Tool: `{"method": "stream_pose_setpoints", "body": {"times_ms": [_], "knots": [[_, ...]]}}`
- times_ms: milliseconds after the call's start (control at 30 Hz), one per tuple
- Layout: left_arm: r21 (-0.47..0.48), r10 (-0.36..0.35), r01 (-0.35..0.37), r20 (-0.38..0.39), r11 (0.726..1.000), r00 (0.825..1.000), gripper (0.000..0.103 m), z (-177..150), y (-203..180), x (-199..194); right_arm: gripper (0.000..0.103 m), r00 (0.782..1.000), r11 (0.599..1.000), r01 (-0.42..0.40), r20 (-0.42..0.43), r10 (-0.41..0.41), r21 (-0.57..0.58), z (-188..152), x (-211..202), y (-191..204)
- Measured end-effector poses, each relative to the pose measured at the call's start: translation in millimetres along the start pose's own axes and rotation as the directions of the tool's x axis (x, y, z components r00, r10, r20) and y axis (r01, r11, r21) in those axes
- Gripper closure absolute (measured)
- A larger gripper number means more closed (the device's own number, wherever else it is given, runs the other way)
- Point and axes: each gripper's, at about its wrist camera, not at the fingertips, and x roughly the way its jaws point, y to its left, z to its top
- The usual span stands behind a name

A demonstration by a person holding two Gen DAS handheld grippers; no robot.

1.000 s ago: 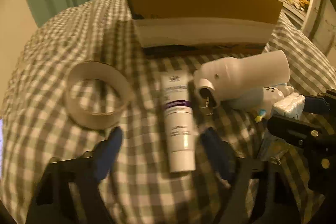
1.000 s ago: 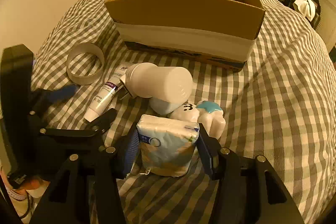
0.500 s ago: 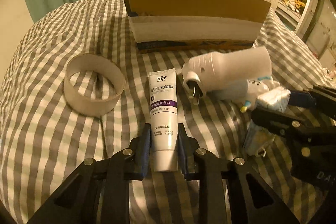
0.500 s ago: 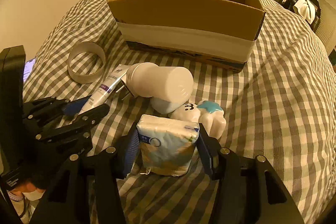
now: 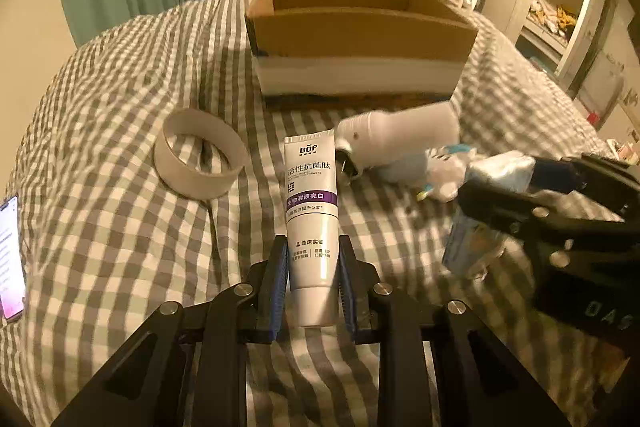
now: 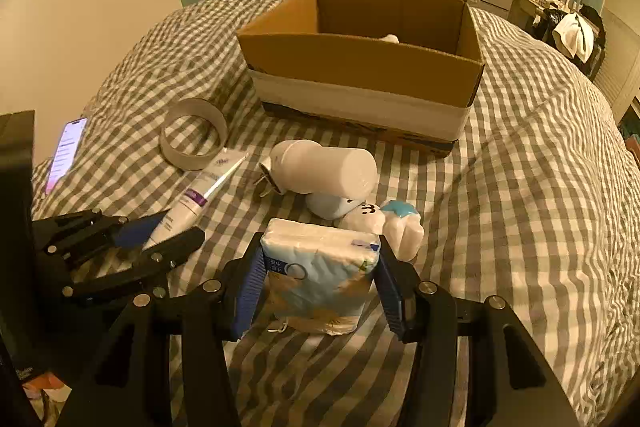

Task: Organize objects
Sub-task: 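Carry the tube and tissue pack in both tools over the box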

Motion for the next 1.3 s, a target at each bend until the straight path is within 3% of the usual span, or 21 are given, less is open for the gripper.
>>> {"method": "stream_pose_setpoints", "body": {"times_ms": [300, 667, 1033, 1300], "knots": [[-0.01, -0.011, 0.012, 0.092, 1.0, 0.996, 0.079, 19.7, 0.2, -41.9, 0.052, 0.997, 1.0, 0.012, 0.07, -0.01, -0.025, 7.7, -36.8, 8.2], [-0.016, 0.001, 0.003, 0.224, 1.0, 0.975, 0.08, 85.1, 3.2, -79.2, 0.052, 0.981, 0.998, 0.02, 0.193, -0.008, -0.058, 48.9, -81.6, 7.4], [0.002, -0.009, 0.009, 0.294, 1.0, 0.956, 0.08, 169.7, 3.3, -73.4, 0.052, 0.96, 0.996, 0.039, 0.28, -0.014, -0.083, 121.4, -90.4, -4.4], [0.033, 0.001, -0.011, 0.292, 0.999, 0.956, 0.08, 227.3, 3.0, -34.2, 0.052, 0.942, 0.999, 0.027, 0.335, -0.017, -0.025, 178.0, -79.0, -36.9]]}}
